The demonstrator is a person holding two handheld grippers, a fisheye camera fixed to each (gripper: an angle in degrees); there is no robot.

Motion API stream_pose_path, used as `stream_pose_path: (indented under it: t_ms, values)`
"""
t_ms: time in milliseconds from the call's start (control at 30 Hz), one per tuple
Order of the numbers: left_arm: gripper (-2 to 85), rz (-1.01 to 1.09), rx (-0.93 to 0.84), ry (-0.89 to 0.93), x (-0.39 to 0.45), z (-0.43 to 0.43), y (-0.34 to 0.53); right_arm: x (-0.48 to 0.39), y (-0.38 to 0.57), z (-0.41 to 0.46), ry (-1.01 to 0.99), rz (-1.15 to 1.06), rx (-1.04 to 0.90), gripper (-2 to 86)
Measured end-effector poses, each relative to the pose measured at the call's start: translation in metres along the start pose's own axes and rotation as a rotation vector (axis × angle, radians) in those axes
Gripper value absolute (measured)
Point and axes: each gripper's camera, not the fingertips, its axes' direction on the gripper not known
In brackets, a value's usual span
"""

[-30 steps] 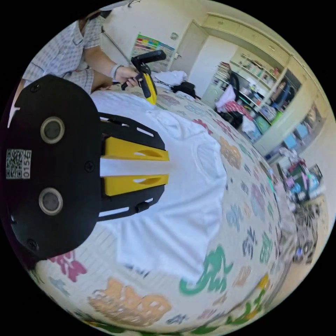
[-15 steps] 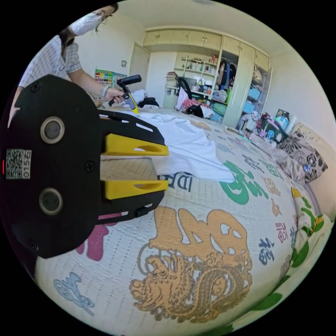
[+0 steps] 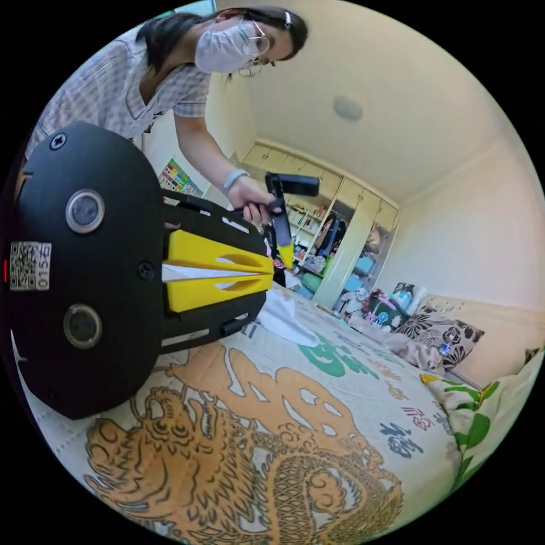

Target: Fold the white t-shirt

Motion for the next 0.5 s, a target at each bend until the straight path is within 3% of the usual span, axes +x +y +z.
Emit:
stream_pose_path:
  t_ms: [100,200,367,500]
  values:
    - [8.2,0.029,-0.104,0.061,0.022,0.054,-0.061,-0.002,-0.001,-0.008,-0.013,-0.018,-0.017,2.1]
    - [8.4,0.096,-0.220,-0.062,0.045,0.097,-0.097,-0.011,-0.001,-0.012,0.084,-0.047,-0.050,7.2]
    - [5.8,0.106,-0.323,-0.161,0.043,0.135,-0.112,-0.057,0.001,0.025,0.580,-0.245,-0.401,8.6]
    - [2.1,0.079,-0.265,-0.114,0.026,0.129,-0.107,-0.043,0.005,0.048,0.474,-0.172,-0.587,6.4]
